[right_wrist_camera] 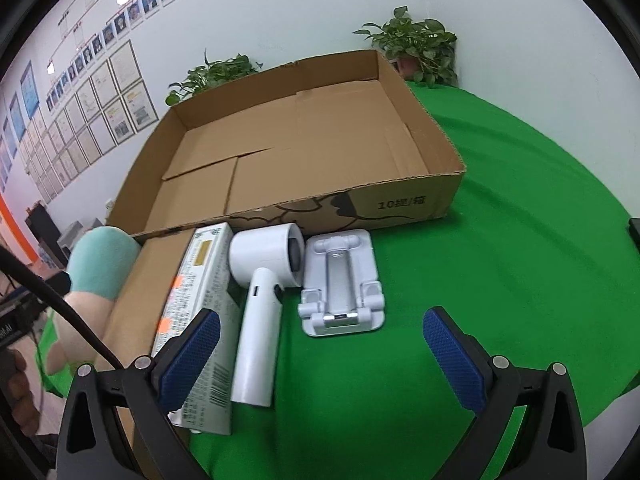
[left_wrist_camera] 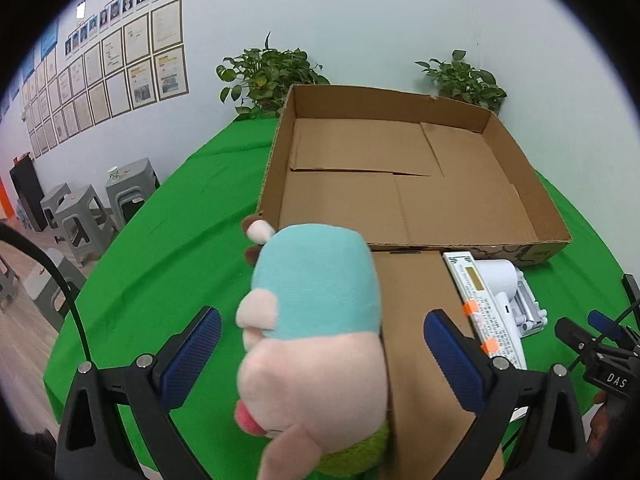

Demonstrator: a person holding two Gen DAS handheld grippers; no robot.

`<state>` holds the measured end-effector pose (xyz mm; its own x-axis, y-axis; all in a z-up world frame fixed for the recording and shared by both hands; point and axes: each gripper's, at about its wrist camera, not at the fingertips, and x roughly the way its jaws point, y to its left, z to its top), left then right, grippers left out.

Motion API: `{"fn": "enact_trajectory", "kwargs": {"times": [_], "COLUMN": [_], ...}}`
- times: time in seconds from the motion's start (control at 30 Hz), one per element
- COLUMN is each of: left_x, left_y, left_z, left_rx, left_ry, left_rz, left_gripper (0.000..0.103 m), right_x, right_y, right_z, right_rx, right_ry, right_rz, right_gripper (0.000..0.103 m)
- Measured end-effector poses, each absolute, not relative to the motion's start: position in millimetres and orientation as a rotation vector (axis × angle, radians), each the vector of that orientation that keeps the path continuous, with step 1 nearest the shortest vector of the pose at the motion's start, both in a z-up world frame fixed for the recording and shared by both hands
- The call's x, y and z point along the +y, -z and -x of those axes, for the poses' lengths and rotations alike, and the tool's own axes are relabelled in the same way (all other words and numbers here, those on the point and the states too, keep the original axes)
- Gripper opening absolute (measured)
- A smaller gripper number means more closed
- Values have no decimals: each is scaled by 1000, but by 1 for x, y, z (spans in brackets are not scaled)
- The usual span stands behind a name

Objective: Organize objects
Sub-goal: 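Grasp the pink-and-teal plush toy with the right gripper and lift it, then carry the plush toy over the open cardboard box with the right gripper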

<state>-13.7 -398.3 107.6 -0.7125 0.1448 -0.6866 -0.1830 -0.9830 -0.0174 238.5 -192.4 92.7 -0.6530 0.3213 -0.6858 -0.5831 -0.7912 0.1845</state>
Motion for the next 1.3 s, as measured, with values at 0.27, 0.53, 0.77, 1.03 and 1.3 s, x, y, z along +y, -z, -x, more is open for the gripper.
{"fn": "enact_trajectory", "kwargs": {"times": [0.27,0.53,0.77,1.03,1.3], "left_x": [-375,-371,-384,-445,-465], "left_y": [-51,-27,-30,-31,-22], "left_z": [18,12,4,-31,-51], "left_rx": [-21,-214,-283,-353,-445], "left_ry": [-2663,-2515,-2490,-2556,-2585], "left_rz": [1248,1163,1141,1153,1159], "left_gripper": [101,77,63,62,62], "right_x": [-199,-252,-337,-384,-382], "right_y": [-100,-140,-209,-206,-136], "right_z": [-230,-201,-174,-110,-33], "right_rx": [326,-34,-44,192,529], "right_ry": [-2375,-2555,-3147,-3330,-3092], "right_rz": [914,932,1024,1299,1692], "right_gripper": [102,102,102,102,102]}}
